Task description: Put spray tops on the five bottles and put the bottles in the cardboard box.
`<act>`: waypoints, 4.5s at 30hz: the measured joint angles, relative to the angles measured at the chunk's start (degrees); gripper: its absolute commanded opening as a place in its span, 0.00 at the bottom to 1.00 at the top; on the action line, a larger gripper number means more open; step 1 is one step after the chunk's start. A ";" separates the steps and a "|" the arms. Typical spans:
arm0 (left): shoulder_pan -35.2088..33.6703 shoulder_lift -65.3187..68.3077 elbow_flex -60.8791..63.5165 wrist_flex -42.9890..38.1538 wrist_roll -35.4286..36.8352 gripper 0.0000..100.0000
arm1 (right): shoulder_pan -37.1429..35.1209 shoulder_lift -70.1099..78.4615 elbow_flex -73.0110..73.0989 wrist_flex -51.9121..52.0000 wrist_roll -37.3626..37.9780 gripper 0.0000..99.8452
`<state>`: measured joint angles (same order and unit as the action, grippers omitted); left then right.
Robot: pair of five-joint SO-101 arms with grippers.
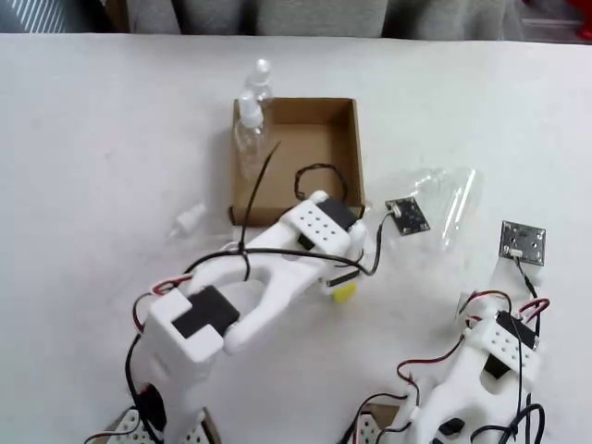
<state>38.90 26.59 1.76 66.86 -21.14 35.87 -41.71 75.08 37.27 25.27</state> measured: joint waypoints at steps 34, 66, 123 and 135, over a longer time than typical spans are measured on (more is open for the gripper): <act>-35.16 -52.92 29.45 8.62 -0.09 0.09 | -0.09 0.00 0.18 0.00 0.00 0.02; -90.20 -47.74 55.21 -21.71 11.87 0.10 | -76.13 0.00 -33.93 38.59 19.08 0.14; -90.46 -34.11 47.30 -21.71 15.56 0.14 | -89.93 66.46 -70.33 16.62 37.71 0.02; -89.93 -33.85 47.30 -21.71 15.56 0.14 | -88.00 64.09 -75.08 26.20 31.56 0.02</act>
<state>-51.03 -7.25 49.05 45.14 -5.58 -52.13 22.37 0.00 63.47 56.84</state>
